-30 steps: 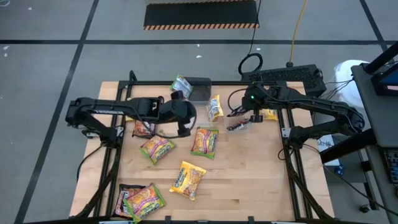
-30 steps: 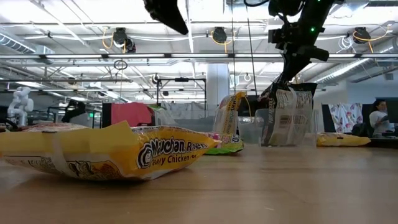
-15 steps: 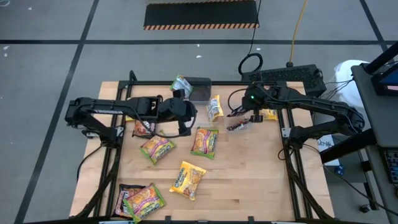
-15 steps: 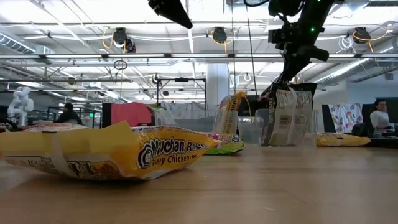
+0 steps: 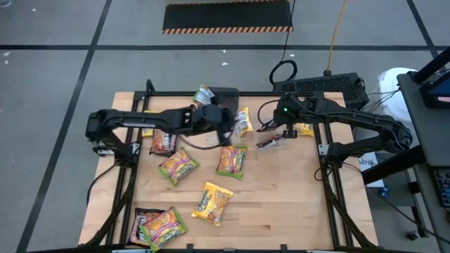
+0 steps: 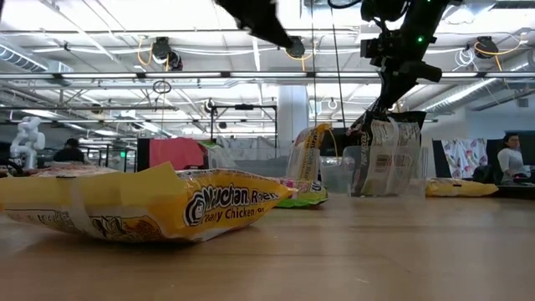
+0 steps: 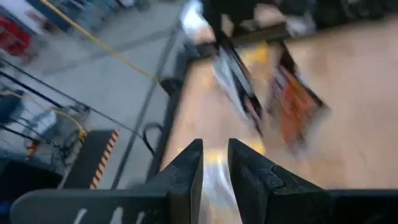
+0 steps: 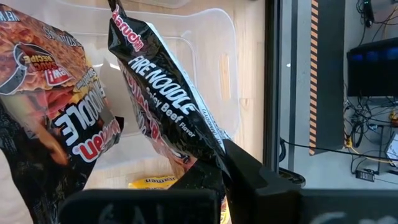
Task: Sort Maruchan noodles
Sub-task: Put the black noodle pack into the right transparent bin
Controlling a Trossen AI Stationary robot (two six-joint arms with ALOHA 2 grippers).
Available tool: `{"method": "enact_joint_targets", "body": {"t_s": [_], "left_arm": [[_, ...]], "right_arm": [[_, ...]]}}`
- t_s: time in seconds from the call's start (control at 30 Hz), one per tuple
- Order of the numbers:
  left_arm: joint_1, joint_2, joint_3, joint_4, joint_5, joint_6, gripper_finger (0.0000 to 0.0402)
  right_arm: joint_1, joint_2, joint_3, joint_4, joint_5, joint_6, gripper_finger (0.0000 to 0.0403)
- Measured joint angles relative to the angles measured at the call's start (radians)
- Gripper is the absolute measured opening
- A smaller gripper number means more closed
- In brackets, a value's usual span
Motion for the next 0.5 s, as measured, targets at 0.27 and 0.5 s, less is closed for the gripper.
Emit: {"method": "enact_joint_targets", "body": {"t_s": [0.27,0.5], "left_arm": [[0.061,0.147,0.001,0.255,0.243,-0.091,0.0083],[0.066,0.260,0.000,0.343,0.290,-0.111,0.0083]], "right_arm": [[0.001,0.000,0.000,0.008,0.000,0.000,0.0000],[0.002,0.000,0.000,0.008,0.000,0.003,0.0000]]}}
